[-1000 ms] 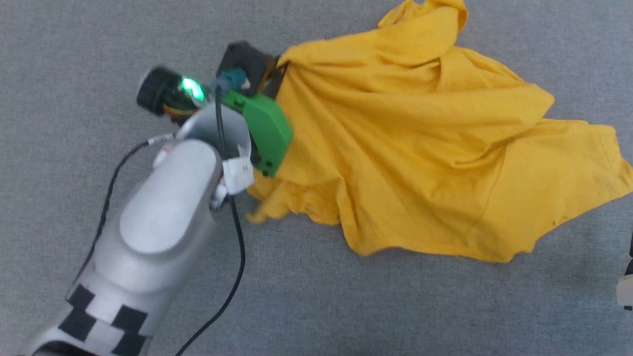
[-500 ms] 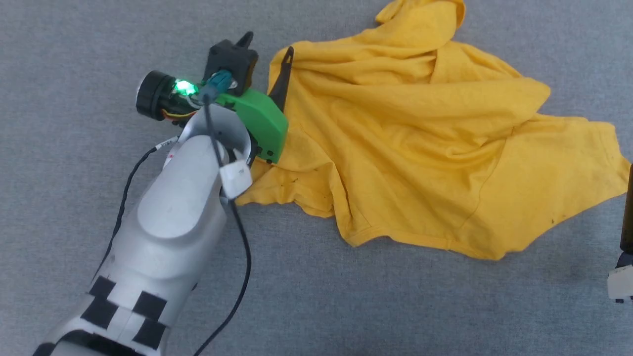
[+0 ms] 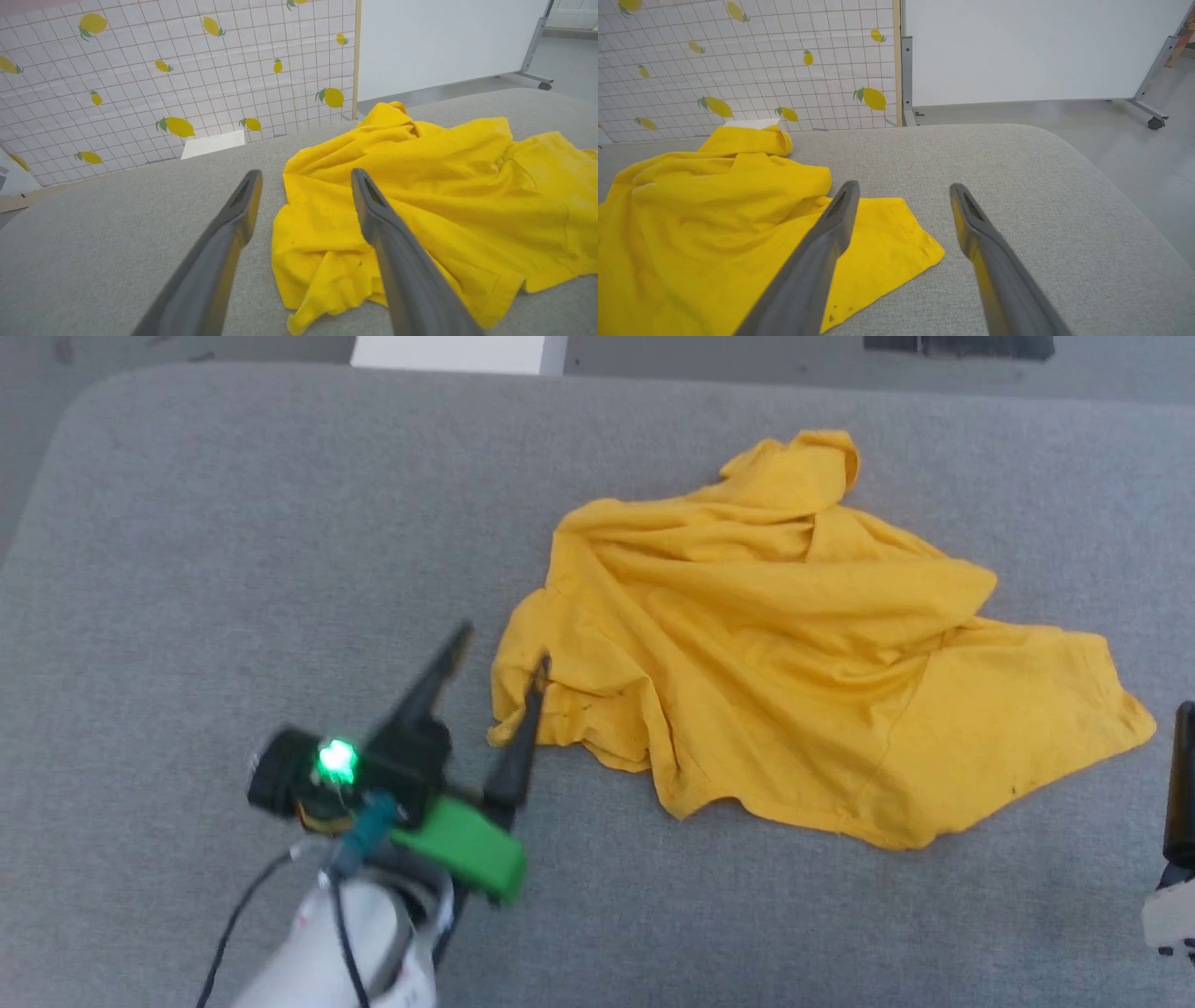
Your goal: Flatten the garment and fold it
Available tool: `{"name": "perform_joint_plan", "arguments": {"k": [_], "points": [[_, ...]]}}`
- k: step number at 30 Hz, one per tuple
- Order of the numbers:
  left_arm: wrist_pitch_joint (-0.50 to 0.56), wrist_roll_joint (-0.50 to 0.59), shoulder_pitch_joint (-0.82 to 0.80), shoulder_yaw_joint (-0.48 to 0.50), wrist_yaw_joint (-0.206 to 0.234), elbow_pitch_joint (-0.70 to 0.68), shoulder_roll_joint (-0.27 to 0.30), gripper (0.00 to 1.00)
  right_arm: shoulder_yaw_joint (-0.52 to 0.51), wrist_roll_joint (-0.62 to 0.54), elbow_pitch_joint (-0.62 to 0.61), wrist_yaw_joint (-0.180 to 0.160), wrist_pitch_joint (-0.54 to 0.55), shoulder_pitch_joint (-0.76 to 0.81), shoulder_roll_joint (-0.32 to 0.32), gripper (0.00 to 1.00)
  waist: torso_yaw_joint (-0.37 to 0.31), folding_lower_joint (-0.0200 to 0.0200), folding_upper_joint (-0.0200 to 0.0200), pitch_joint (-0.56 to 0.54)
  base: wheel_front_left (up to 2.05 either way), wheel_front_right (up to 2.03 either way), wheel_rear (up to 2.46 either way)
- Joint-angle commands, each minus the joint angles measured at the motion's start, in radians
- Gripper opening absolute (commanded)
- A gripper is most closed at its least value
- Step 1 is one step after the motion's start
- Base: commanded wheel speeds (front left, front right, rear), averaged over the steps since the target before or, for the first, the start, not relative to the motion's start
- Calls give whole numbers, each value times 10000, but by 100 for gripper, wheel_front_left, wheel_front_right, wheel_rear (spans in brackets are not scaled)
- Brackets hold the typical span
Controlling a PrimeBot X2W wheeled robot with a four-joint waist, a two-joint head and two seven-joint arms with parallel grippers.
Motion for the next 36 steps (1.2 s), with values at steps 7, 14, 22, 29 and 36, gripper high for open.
{"name": "perform_joint_plan", "arguments": {"k": [7,14,22,29,36], "points": [[976,583,255,-1088,-639,379,541,100,73,108,-182,-13,158,102,3,100,254,0,0,34,0,0,0],[1405,697,-808,-1303,-1115,1997,441,100,146,20,-403,-13,297,-129,3,100,130,0,0,507,0,0,0],[1124,549,-1337,-1597,-1713,2960,172,0,82,61,-330,-13,283,-242,3,100,16,0,0,666,0,0,0],[1238,464,-739,-1398,-1277,1888,653,0,-39,74,-189,-13,257,-261,3,100,183,0,0,395,0,0,0],[2660,-43,1461,-1083,-469,-207,2081,0,-3,193,-49,-13,214,-129,3,100,308,0,0,261,0,0,0]]}}
